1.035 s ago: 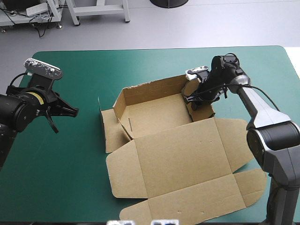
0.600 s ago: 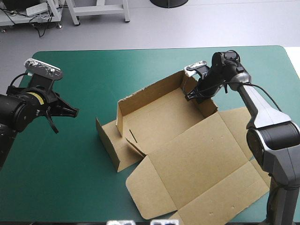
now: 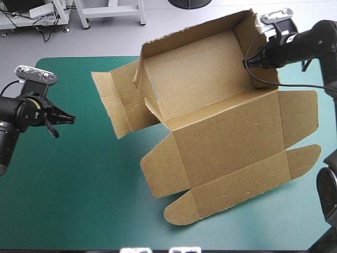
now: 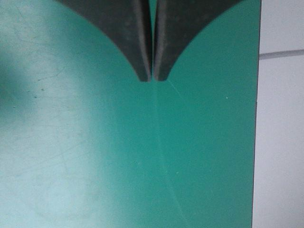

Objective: Fold the box

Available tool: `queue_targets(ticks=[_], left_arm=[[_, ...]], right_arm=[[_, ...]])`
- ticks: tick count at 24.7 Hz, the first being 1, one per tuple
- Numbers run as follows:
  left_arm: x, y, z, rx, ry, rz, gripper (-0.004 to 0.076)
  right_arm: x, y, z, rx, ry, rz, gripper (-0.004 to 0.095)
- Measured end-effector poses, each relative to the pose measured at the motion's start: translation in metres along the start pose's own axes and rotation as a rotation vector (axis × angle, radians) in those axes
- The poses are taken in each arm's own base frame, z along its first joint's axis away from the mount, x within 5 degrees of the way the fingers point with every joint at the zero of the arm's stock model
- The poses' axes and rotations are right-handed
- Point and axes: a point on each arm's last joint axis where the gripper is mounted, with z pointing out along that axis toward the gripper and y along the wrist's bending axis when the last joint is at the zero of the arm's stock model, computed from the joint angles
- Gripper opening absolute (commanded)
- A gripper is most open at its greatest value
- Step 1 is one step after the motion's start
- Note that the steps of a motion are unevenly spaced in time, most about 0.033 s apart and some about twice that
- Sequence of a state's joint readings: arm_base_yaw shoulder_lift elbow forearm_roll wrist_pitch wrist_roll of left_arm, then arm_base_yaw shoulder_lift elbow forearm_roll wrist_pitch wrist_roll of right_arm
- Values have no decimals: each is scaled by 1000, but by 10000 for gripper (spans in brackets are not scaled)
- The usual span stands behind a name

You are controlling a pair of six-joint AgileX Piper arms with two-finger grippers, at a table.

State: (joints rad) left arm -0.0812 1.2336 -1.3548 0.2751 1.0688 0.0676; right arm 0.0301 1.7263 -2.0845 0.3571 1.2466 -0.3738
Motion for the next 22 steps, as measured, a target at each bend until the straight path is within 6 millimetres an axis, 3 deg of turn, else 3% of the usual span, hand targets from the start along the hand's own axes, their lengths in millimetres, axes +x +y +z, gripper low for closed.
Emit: queue_targets(ticks=[2, 8, 16, 22], left_arm=[[0, 13, 22, 29, 33, -31, 11], [-6, 24, 64, 425, -77, -107, 13], [-10, 15, 78, 814, -197, -74, 12], [-26, 11, 73, 942, -357, -157, 13]], right_arm=[[0, -8, -19, -11, -54, 22, -20], [-1, -8, -23, -46, -82, 33, -20], [-4, -3, -24, -103, -107, 43, -20], [-4, -2, -24, -116, -113, 48, -20]])
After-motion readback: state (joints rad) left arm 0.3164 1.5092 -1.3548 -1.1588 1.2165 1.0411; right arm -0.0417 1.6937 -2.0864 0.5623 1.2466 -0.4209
